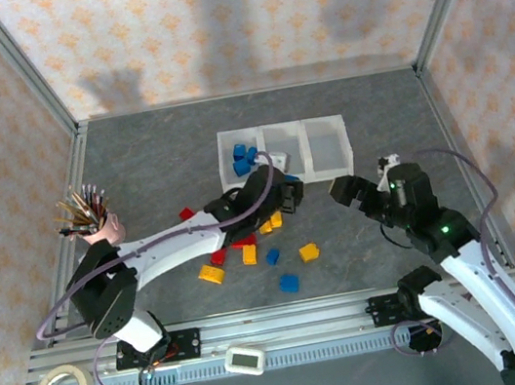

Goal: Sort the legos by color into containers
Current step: Place the lego in the container.

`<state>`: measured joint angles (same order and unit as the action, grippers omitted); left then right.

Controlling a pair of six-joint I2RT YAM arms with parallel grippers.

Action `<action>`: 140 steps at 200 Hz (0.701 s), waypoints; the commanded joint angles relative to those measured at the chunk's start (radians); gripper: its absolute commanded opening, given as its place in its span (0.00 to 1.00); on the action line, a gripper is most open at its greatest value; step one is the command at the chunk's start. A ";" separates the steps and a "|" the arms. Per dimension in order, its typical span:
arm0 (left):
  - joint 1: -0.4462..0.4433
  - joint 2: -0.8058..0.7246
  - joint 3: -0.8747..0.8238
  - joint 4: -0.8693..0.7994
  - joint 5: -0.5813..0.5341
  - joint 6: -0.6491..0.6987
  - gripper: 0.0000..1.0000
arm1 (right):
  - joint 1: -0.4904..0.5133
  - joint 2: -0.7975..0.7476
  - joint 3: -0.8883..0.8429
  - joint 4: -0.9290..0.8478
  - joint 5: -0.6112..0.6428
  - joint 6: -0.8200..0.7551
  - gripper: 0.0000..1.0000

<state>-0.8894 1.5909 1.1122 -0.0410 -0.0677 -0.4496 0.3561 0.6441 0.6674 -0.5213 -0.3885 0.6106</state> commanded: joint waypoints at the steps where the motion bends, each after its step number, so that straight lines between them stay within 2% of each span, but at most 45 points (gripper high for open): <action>1: 0.057 -0.020 0.061 -0.159 -0.127 -0.067 0.32 | -0.002 0.059 -0.033 0.185 -0.112 -0.051 1.00; 18: 0.129 0.000 0.112 -0.228 -0.123 -0.107 0.29 | 0.003 0.115 -0.038 0.253 -0.135 -0.066 1.00; 58: 0.237 0.086 0.166 -0.262 -0.107 -0.124 0.29 | 0.023 0.215 -0.043 0.367 -0.126 -0.081 1.00; 110: 0.283 0.270 0.317 -0.350 -0.116 -0.108 0.30 | 0.030 0.276 -0.057 0.423 -0.104 -0.090 1.00; 140: 0.295 0.366 0.380 -0.398 -0.162 -0.117 0.32 | 0.031 0.291 -0.059 0.432 -0.109 -0.088 1.00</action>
<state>-0.6090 1.9003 1.4250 -0.3534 -0.1703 -0.5533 0.3809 0.9314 0.6155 -0.1333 -0.4976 0.5430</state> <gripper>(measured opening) 0.404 0.997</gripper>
